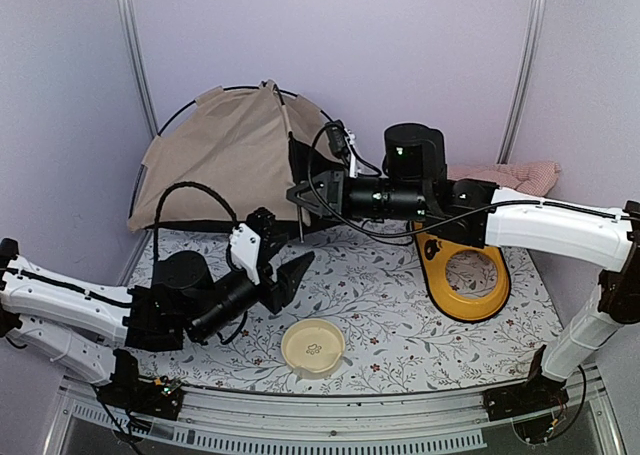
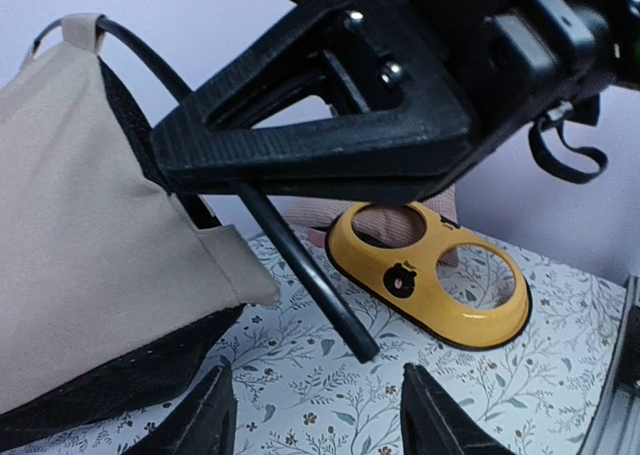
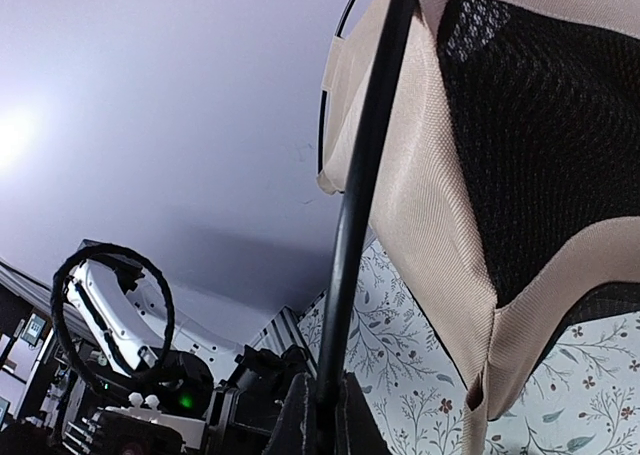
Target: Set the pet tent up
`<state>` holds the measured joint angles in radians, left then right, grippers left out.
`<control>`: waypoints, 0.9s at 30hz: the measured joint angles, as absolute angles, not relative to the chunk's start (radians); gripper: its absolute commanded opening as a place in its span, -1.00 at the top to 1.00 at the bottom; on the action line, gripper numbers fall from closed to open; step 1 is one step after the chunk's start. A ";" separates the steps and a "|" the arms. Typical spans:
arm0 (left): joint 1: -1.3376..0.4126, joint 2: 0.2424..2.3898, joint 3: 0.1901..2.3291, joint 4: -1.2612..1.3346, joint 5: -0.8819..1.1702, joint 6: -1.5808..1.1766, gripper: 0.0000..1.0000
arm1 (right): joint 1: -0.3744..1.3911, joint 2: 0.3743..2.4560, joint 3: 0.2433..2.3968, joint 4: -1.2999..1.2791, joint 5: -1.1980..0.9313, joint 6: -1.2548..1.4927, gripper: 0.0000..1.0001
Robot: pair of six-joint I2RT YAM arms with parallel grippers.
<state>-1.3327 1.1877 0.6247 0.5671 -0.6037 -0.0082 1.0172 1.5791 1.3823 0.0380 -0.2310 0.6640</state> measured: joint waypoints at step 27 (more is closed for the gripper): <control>-1.320 1.466 0.684 1.194 -0.945 0.498 -0.13 | 1.073 1.645 1.551 0.007 -0.139 0.678 1.00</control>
